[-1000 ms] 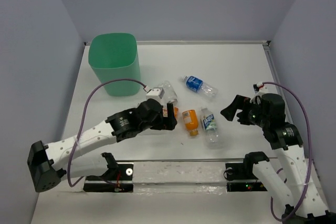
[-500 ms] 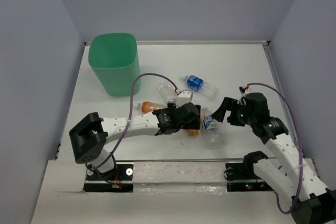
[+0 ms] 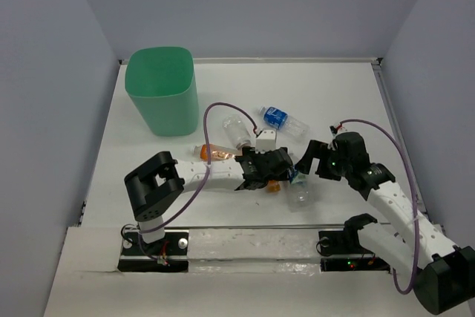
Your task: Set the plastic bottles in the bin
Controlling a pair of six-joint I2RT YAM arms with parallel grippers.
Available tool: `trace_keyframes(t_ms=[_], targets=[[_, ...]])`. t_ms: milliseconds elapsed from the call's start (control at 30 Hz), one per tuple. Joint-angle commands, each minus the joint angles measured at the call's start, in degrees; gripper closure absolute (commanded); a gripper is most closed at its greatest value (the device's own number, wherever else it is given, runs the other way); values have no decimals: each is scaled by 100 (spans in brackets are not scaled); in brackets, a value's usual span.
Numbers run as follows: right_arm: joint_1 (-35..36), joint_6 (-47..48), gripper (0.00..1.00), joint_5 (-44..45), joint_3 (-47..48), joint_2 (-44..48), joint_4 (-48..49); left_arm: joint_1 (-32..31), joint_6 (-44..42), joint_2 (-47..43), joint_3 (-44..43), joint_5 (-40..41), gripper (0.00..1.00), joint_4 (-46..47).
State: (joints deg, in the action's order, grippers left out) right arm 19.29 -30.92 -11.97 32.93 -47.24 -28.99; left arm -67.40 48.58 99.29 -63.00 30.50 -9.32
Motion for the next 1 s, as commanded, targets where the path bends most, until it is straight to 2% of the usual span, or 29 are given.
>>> trace_keyframes(t_ms=[0, 233, 367, 600, 900, 967], targets=[[101, 7, 0, 159, -49, -101, 473, 16, 47, 196, -248, 395, 1, 290], [391, 68, 0, 361, -6, -636, 614, 77, -41, 319, -151, 500, 2, 466], [602, 86, 0, 598, 100, -891, 649, 77, -68, 328, -55, 404, 16, 624], [717, 244, 0, 889, 354, -1489, 632, 69, -129, -5, 323, 272, 31, 1045], [998, 349, 2, 1188, 609, -2148, 640, 86, -147, 275, 359, 263, 29, 1047], [998, 376, 10, 1372, 627, -2262, 649, 86, -173, 302, 341, 307, 31, 1046]])
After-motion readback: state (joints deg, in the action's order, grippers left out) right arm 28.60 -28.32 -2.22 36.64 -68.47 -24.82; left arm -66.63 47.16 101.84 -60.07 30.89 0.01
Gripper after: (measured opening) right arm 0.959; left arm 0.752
